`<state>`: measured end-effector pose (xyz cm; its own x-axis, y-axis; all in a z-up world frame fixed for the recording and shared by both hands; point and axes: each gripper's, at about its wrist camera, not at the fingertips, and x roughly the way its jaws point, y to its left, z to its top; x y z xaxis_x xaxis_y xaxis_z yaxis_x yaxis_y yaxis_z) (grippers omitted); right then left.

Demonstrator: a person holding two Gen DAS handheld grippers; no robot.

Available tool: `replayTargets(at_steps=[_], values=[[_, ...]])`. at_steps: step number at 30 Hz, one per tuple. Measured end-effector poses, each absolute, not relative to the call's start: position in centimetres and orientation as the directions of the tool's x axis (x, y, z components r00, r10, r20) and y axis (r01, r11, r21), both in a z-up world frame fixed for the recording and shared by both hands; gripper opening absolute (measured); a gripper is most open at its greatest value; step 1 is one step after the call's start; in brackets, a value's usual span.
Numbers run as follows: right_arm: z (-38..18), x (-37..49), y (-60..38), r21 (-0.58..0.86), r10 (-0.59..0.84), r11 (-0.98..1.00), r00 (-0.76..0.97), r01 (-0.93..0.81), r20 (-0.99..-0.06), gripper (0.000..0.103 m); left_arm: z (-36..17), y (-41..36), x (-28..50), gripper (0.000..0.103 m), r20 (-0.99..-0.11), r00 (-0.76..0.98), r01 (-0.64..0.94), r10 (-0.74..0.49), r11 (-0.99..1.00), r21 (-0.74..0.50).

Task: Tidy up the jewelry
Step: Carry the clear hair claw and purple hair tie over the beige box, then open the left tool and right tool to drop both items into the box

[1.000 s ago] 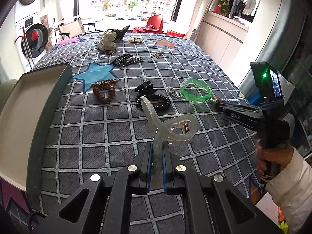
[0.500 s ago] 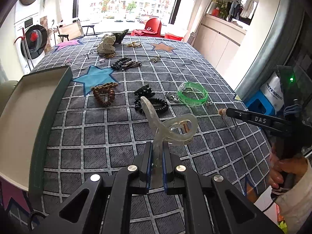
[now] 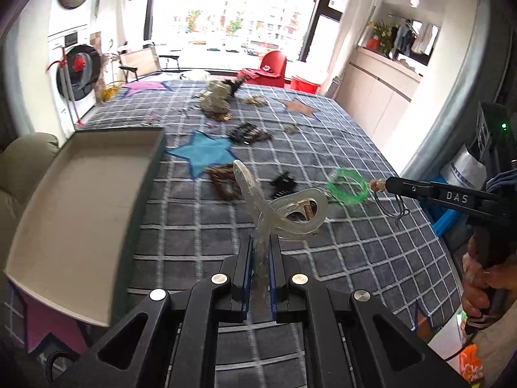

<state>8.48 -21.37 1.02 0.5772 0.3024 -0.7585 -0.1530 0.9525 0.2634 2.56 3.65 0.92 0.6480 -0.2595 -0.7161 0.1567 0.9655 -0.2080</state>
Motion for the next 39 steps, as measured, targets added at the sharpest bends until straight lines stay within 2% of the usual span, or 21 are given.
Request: replayTargets(at_steps=[11,20,27,39], values=[[3.8,11.6,-10.6,0.266,0.423,0.899,0.528,-0.348,-0.737,0.004,2.2,11.5,3.6,0.011,-0.694,0.703,0.031,-0.155,0.982,-0.188],[4.2,15.9,-0.4,0.286,0.512,0.828,0.441,-0.482,-0.738,0.004,2.4,18.1,6.9,0.011,-0.693,0.72,-0.078,-0.024,0.99,-0.115],[2.3,20.3,5.5,0.338,0.555,0.79,0.363,-0.512,-0.748,0.003,0.2,22.2,12.3,0.011,-0.732,0.68,-0.133,0.038,0.988,-0.072],[-4.0,25.8,10.5,0.372,0.54,0.796,0.282,-0.478,-0.793,0.003,-5.6,24.6,18.3,0.011,-0.833,0.551,-0.188,0.052,0.98,-0.064]])
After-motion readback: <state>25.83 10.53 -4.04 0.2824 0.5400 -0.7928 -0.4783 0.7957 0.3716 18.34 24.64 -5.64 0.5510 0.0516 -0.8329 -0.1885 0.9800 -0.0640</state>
